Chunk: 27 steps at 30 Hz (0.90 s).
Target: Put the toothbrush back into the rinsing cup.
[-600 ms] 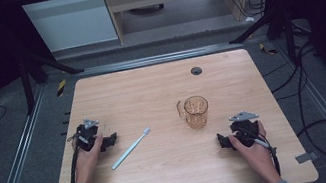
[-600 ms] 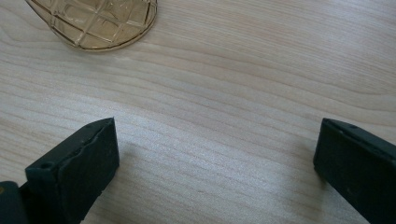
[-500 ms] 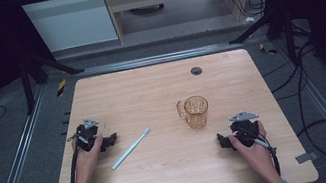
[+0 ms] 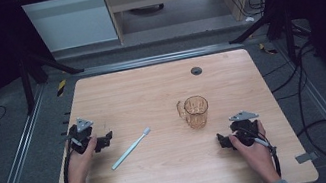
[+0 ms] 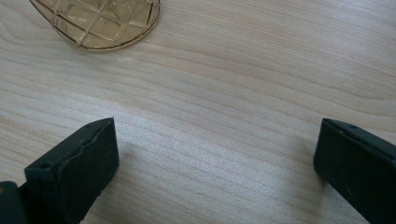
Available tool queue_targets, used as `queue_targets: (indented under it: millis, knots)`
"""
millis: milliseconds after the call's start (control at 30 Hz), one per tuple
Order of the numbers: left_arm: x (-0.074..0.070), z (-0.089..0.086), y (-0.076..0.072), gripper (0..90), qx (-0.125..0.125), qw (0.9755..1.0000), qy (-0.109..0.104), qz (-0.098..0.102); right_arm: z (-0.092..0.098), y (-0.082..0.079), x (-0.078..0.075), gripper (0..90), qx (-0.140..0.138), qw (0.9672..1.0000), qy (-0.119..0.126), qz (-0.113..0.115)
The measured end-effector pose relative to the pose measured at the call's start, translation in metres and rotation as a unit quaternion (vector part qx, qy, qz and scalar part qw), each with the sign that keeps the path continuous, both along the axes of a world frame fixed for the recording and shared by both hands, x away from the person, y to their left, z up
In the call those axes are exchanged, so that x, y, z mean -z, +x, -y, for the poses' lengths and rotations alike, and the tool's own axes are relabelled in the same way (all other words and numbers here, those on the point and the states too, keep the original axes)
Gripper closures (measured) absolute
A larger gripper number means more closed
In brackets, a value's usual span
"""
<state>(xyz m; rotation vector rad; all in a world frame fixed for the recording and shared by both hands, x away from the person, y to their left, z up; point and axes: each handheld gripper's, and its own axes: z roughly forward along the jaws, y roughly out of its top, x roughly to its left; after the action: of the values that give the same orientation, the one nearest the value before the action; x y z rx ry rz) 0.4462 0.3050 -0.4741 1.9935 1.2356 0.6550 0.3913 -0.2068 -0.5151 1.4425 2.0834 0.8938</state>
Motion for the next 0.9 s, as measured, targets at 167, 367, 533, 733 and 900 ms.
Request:
queue_targets:
  millis: [167, 367, 533, 733, 900]
  knots:
    - [-0.015, 0.006, -0.008, 6.4, 0.01, 0.9995, -0.002, -0.031, 0.0, 0.0, 0.0, 0.4, 0.0, 1.0, 0.002, -0.001]
    - [-0.04, 0.027, -0.013, 7.0, 0.036, 0.9928, 0.073, -0.089, 0.001, 0.0, 0.0, 0.4, -0.003, 1.0, 0.0, 0.0]
    - [-0.061, 0.043, -0.014, 9.6, 0.073, 0.9836, 0.105, -0.127, 0.001, -0.001, 0.0, 0.6, -0.005, 1.0, 0.0, 0.001]
    - [-0.064, 0.071, -0.011, 20.2, 0.121, 0.9647, 0.151, -0.179, 0.001, -0.001, 0.0, 0.6, -0.004, 1.0, 0.0, 0.001]
    - [-0.062, 0.089, 0.001, 35.3, 0.146, 0.9543, 0.163, -0.203, 0.001, 0.0, 0.0, 0.4, -0.004, 1.0, 0.001, 0.0]
